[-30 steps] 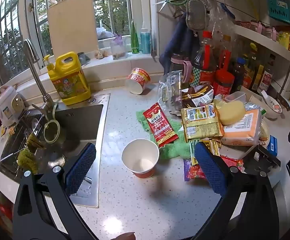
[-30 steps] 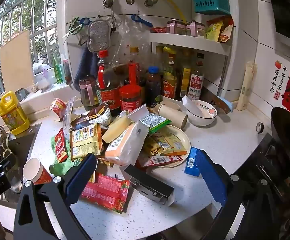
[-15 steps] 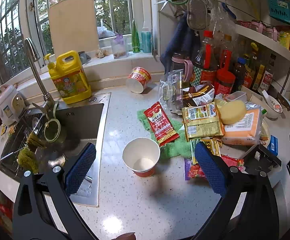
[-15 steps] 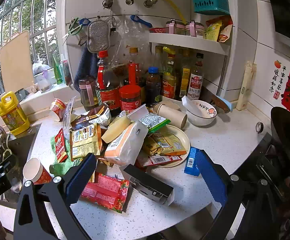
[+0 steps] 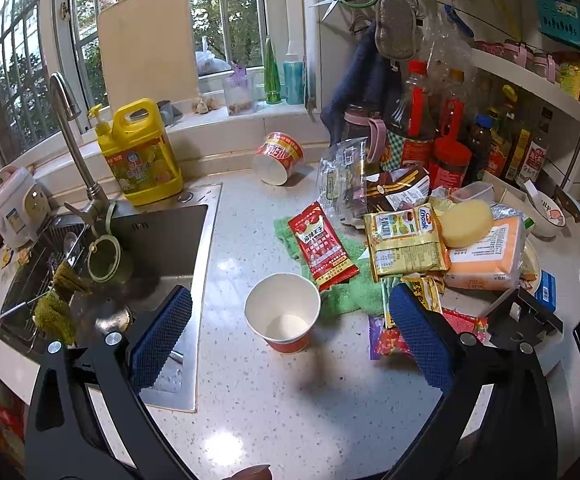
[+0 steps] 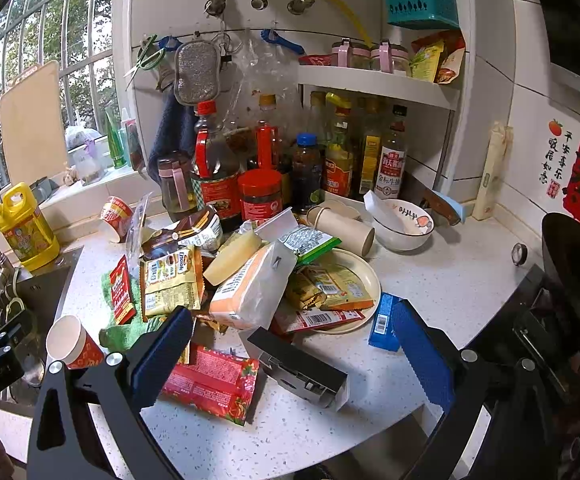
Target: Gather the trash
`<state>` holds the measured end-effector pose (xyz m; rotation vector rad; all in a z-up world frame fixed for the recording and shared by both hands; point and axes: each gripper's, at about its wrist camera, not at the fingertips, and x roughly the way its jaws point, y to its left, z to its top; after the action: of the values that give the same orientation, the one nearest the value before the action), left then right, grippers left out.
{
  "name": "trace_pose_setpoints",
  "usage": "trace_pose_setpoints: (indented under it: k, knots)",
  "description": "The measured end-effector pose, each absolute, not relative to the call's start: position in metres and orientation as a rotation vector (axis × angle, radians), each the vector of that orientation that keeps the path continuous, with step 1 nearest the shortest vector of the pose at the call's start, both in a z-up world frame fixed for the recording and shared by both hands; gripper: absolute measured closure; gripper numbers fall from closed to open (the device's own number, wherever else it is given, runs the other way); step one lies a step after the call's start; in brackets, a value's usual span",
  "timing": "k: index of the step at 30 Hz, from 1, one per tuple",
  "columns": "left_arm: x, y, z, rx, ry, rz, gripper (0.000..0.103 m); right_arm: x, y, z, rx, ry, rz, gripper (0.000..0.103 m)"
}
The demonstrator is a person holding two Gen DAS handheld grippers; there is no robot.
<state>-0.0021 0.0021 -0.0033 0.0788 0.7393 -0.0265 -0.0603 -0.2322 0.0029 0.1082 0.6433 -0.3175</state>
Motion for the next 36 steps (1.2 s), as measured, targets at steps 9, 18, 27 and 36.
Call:
trace_pose_setpoints:
  k: [9,18,27,36]
  knots:
    - [-0.0028,0.0031,-0.0058,0.074,0.741,-0.027,0.006,-0.0598,-0.2311,0.0026,0.109,0.644,-0.318,0.005]
    - [-0.0032,0.0028,-0.0064,0.073,0.741,-0.027,0.006,-0.0596,-0.2308,0.0024,0.109,0.646,-0.317,0.005]
    - [-0.0031,0.0028,-0.0064,0.073,0.742,-0.028,0.006,-0.0599,-0.2302,0.0018,0.11,0.646,-0.318,0.005]
    - [-0.0034,0.0028,-0.0068,0.072,0.742,-0.026,0.006,-0.0605,-0.23,0.001,0.111,0.646,-0.319,0.005]
